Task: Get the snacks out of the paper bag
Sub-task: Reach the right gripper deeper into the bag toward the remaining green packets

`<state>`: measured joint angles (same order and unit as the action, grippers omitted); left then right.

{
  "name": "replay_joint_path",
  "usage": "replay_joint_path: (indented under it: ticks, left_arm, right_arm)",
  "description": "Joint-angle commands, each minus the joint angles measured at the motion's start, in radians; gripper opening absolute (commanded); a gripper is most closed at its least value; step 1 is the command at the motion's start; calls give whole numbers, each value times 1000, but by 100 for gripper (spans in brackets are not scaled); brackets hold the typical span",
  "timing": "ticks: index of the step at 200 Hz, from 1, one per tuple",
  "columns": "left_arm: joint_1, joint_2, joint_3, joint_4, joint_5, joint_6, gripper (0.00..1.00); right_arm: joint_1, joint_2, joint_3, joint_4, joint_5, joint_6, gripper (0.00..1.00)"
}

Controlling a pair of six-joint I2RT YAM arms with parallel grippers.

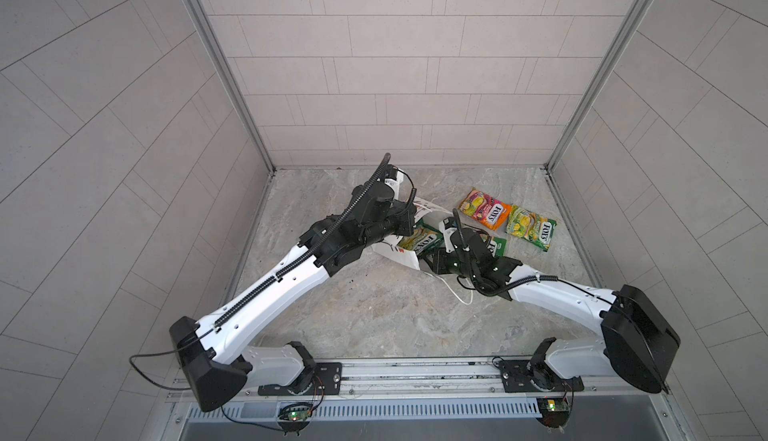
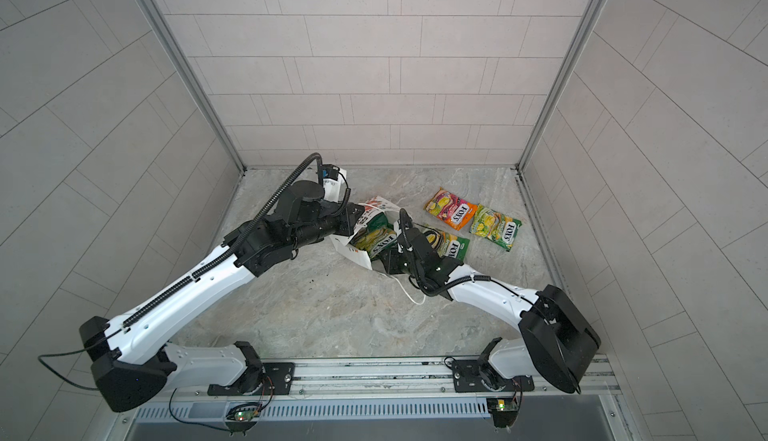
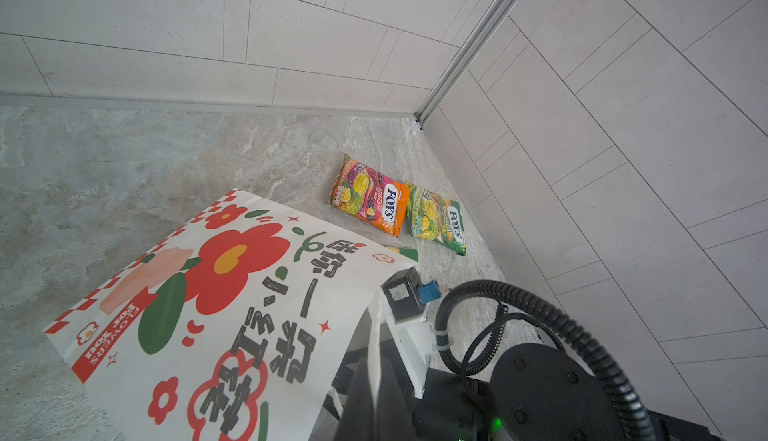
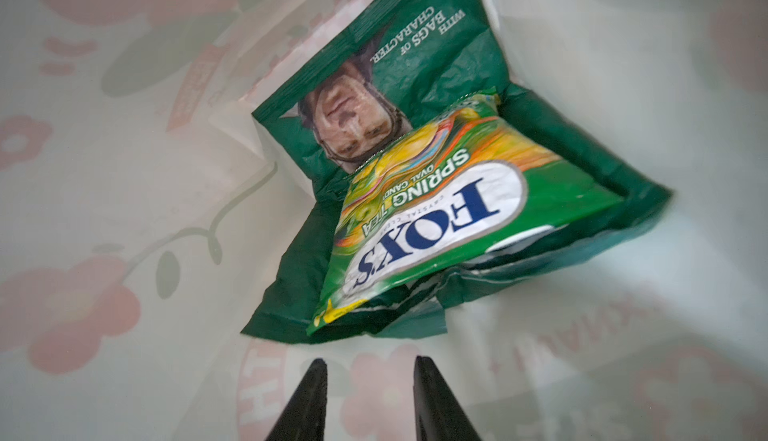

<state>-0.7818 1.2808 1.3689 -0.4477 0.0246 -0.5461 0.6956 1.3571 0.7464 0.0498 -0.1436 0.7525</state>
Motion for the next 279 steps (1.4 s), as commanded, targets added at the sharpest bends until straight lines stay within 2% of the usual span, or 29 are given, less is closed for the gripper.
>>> replay_joint_path:
  ticks: [1, 51, 135, 183, 237, 279]
  left_arm:
    - [-3, -27, -4, 0, 6, -5, 0]
    - [-4, -21, -13, 8, 46, -21, 0]
    - [-18, -19, -13, 18, 122, -21, 0]
    - [-22, -8, -8, 18, 150, -14, 0]
    - [-27, 9, 2, 18, 166, -10, 0]
    - [-31, 9, 2, 18, 167, -6, 0]
  right_arm:
    - [4, 19, 25, 13, 83, 82, 37]
    - [4, 52, 60, -10, 138, 141, 37]
    - [5, 111, 85, 7, 165, 189, 42]
    - [3, 129, 76, 31, 177, 232, 40]
    - [1, 117, 25, 147, 192, 282, 31]
    - [-1, 118, 39, 90, 243, 323, 33]
